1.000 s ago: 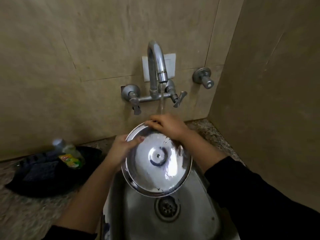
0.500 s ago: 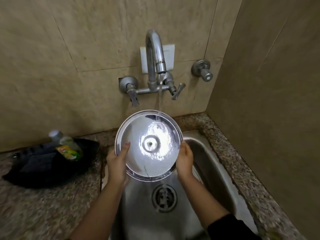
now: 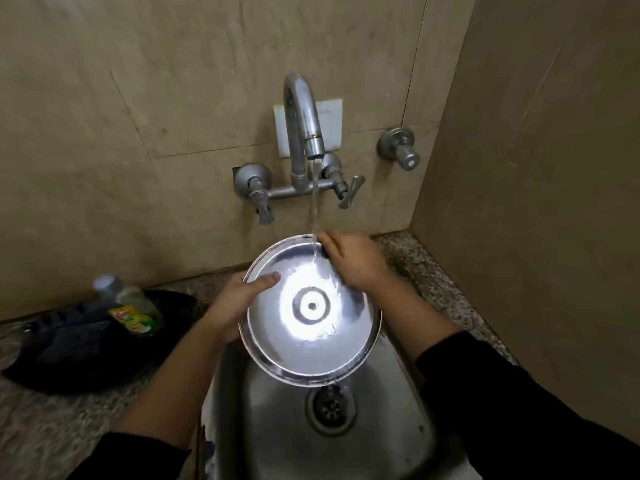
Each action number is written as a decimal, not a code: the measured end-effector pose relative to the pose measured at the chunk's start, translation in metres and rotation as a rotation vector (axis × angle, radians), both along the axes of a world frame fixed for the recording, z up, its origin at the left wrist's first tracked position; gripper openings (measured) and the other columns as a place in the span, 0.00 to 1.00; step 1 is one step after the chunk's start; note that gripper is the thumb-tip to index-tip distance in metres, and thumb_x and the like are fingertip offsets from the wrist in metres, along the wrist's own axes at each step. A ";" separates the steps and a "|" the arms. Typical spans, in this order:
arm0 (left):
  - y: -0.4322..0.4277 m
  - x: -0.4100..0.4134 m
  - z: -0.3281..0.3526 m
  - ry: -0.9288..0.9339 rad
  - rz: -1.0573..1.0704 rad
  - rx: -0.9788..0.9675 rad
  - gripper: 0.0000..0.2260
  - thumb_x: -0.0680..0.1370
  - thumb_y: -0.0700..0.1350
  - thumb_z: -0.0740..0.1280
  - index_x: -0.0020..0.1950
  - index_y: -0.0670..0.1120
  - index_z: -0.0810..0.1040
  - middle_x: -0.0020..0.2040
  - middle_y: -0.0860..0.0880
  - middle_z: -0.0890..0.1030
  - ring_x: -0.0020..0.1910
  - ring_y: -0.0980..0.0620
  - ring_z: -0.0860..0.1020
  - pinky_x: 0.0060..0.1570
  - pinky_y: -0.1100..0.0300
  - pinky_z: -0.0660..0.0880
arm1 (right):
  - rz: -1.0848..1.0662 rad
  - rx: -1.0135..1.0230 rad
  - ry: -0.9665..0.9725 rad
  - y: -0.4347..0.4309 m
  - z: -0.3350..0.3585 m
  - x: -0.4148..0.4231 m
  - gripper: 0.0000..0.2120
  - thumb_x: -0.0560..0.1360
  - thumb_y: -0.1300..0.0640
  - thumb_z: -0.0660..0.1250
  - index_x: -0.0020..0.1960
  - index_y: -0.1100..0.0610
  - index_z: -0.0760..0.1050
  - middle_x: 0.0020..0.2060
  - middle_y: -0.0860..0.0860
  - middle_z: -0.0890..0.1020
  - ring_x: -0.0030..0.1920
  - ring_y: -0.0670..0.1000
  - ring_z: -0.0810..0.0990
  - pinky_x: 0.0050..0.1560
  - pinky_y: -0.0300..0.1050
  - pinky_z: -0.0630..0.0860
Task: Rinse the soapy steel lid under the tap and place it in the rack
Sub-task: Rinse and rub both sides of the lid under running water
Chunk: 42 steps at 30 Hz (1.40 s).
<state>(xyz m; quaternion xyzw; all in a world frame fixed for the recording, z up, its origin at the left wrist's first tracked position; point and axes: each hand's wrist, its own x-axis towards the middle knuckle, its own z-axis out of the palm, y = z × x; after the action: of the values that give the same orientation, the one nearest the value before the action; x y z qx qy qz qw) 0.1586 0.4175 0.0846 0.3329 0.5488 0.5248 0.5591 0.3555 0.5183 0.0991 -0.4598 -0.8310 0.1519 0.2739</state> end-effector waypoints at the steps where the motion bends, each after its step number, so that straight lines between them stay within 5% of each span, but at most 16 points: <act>1: -0.001 0.002 -0.002 -0.023 0.033 0.014 0.08 0.74 0.40 0.70 0.51 0.40 0.83 0.48 0.38 0.85 0.43 0.41 0.84 0.43 0.50 0.81 | -0.052 0.124 -0.055 0.000 0.004 -0.006 0.15 0.81 0.48 0.52 0.46 0.54 0.74 0.44 0.56 0.81 0.44 0.57 0.78 0.39 0.47 0.69; 4: -0.008 0.009 -0.015 -0.030 0.113 0.003 0.11 0.74 0.42 0.70 0.54 0.38 0.82 0.47 0.38 0.85 0.42 0.41 0.84 0.41 0.52 0.80 | -0.268 0.283 -0.127 -0.005 -0.004 -0.007 0.18 0.81 0.49 0.51 0.64 0.54 0.72 0.62 0.54 0.77 0.61 0.55 0.74 0.57 0.51 0.69; 7: -0.014 0.015 -0.028 -0.058 0.202 -0.012 0.12 0.75 0.47 0.70 0.53 0.40 0.82 0.47 0.39 0.85 0.42 0.43 0.84 0.39 0.53 0.80 | -0.372 0.153 -0.239 -0.024 -0.036 0.003 0.29 0.80 0.42 0.47 0.77 0.56 0.54 0.77 0.54 0.57 0.77 0.55 0.53 0.74 0.54 0.49; 10: -0.012 0.032 -0.030 -0.054 0.260 -0.027 0.16 0.77 0.55 0.64 0.41 0.49 0.86 0.39 0.48 0.87 0.37 0.53 0.85 0.32 0.62 0.79 | -0.225 0.094 -0.279 -0.045 -0.051 -0.018 0.35 0.79 0.38 0.45 0.78 0.57 0.42 0.78 0.53 0.44 0.78 0.53 0.42 0.75 0.56 0.39; 13: -0.003 0.044 -0.032 -0.064 0.255 -0.046 0.19 0.78 0.59 0.62 0.44 0.47 0.85 0.44 0.47 0.87 0.42 0.52 0.85 0.39 0.61 0.79 | 0.093 0.124 -0.201 -0.075 -0.063 -0.042 0.32 0.80 0.44 0.49 0.78 0.56 0.45 0.78 0.52 0.47 0.78 0.50 0.43 0.77 0.56 0.45; 16: 0.000 0.033 -0.033 -0.032 0.333 -0.044 0.20 0.77 0.60 0.62 0.42 0.45 0.83 0.38 0.49 0.87 0.37 0.53 0.85 0.31 0.64 0.78 | 0.322 0.185 -0.323 -0.096 -0.087 -0.014 0.30 0.81 0.41 0.46 0.78 0.52 0.44 0.78 0.48 0.47 0.78 0.47 0.43 0.76 0.49 0.43; 21: -0.003 0.020 -0.044 0.005 0.349 -0.022 0.18 0.78 0.58 0.62 0.43 0.46 0.82 0.34 0.52 0.86 0.34 0.55 0.84 0.32 0.62 0.78 | -0.042 0.038 -0.405 -0.057 -0.095 0.046 0.35 0.77 0.33 0.44 0.78 0.48 0.39 0.77 0.47 0.40 0.77 0.49 0.39 0.76 0.56 0.39; 24: -0.003 0.032 -0.050 -0.073 0.302 -0.052 0.18 0.78 0.57 0.62 0.44 0.45 0.83 0.39 0.47 0.87 0.39 0.49 0.85 0.41 0.55 0.80 | -0.197 0.046 -0.382 -0.033 -0.068 0.022 0.37 0.77 0.32 0.42 0.78 0.53 0.42 0.78 0.51 0.45 0.78 0.52 0.42 0.74 0.52 0.36; 29: 0.010 0.045 -0.042 -0.137 0.252 -0.043 0.18 0.78 0.56 0.62 0.47 0.44 0.84 0.47 0.44 0.86 0.45 0.48 0.85 0.44 0.57 0.80 | 0.323 0.117 -0.322 -0.071 -0.061 -0.024 0.37 0.78 0.38 0.52 0.78 0.56 0.44 0.78 0.52 0.47 0.77 0.48 0.41 0.77 0.53 0.44; 33: 0.012 0.027 -0.037 -0.127 0.269 -0.110 0.20 0.77 0.59 0.63 0.51 0.42 0.82 0.49 0.40 0.84 0.50 0.42 0.82 0.55 0.48 0.77 | 0.611 0.072 -0.412 -0.108 -0.073 0.009 0.36 0.79 0.41 0.55 0.78 0.50 0.40 0.78 0.48 0.44 0.77 0.46 0.39 0.76 0.48 0.42; 37: 0.005 0.027 -0.038 -0.182 0.229 -0.193 0.27 0.76 0.62 0.62 0.61 0.41 0.78 0.59 0.37 0.80 0.58 0.37 0.78 0.62 0.38 0.71 | 0.645 0.235 -0.432 -0.115 -0.077 0.046 0.37 0.74 0.60 0.66 0.77 0.48 0.53 0.77 0.46 0.57 0.77 0.47 0.52 0.74 0.49 0.57; 42: 0.009 0.032 -0.026 -0.174 0.319 -0.263 0.24 0.76 0.61 0.62 0.55 0.42 0.80 0.52 0.37 0.83 0.51 0.38 0.81 0.52 0.40 0.78 | 0.616 0.358 -0.280 -0.105 -0.072 0.068 0.20 0.80 0.57 0.56 0.71 0.50 0.69 0.71 0.49 0.70 0.72 0.51 0.67 0.67 0.51 0.69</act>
<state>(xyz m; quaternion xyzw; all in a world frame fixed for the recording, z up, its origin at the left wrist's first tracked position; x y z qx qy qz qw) 0.1904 0.4264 0.0588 0.1197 0.6078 0.5573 0.5529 0.4239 0.4134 0.0272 -0.1499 -0.9729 0.0152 0.1751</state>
